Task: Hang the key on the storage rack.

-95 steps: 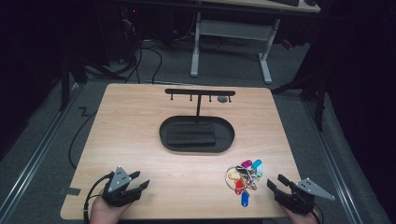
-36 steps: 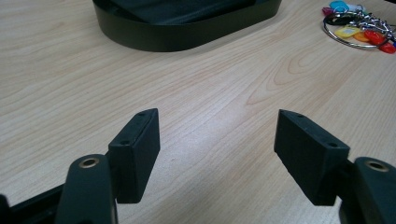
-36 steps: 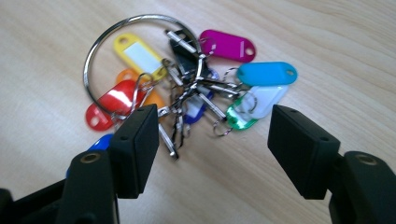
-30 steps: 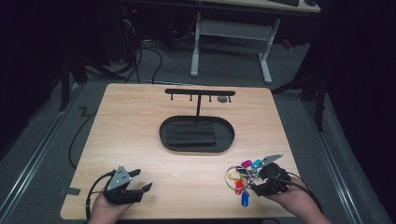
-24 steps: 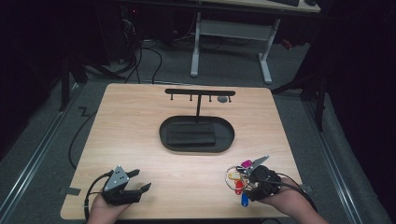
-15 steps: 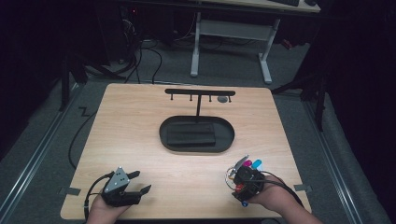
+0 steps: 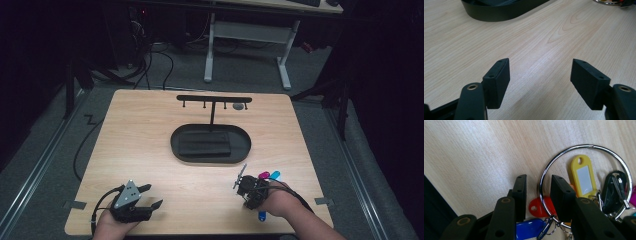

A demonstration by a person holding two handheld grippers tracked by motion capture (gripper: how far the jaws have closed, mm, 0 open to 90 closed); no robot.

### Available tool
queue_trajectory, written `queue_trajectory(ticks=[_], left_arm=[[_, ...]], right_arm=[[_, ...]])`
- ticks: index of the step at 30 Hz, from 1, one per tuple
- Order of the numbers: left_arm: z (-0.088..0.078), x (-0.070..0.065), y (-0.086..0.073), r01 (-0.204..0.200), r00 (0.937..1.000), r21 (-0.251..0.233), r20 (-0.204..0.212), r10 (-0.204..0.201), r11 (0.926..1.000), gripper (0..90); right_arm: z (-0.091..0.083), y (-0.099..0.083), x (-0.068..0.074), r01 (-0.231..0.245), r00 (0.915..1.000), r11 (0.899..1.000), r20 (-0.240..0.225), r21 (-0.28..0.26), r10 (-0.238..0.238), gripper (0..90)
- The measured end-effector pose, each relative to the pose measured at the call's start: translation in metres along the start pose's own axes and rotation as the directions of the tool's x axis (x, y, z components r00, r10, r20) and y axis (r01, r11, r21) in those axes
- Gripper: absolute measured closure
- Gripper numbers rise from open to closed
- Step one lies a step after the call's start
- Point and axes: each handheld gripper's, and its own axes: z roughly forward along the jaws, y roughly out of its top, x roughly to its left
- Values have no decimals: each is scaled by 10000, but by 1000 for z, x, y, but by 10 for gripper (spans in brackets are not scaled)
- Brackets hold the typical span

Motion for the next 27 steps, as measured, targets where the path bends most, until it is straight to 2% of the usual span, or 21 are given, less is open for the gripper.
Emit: queue_trajectory(ticks=[4, 7, 13, 20, 25, 27], left_arm=[[0, 0, 0, -38, 10000, -3, 3, 38, 10000, 326], [1, 0, 0, -78, 10000, 31, -7, 78, 10000, 327], [1, -2, 0, -173, 9999, 39, -7, 173, 9998, 329], [0, -3, 0, -216, 9998, 42, -28, 216, 9998, 333], [-3, -3, -1, -226, 9997, 16, -84, 227, 9997, 335], [-4, -3, -2, -196, 9997, 5, -124, 196, 9998, 335]], right_arm=[[1, 2, -3, 34, 9999, 9994, -135, 354, -29, 665], [2, 3, -5, 80, 9991, 9973, -414, 727, -50, 663], [2, 3, -8, 27, 9989, 9972, -479, 749, 9, 723], [2, 3, -5, 35, 9991, 9962, -427, 866, 2, 860], [2, 4, -3, 127, 9995, 9961, -308, 878, -100, 868], [2, 6, -1, 291, 9995, 9941, -137, 1042, -278, 868]])
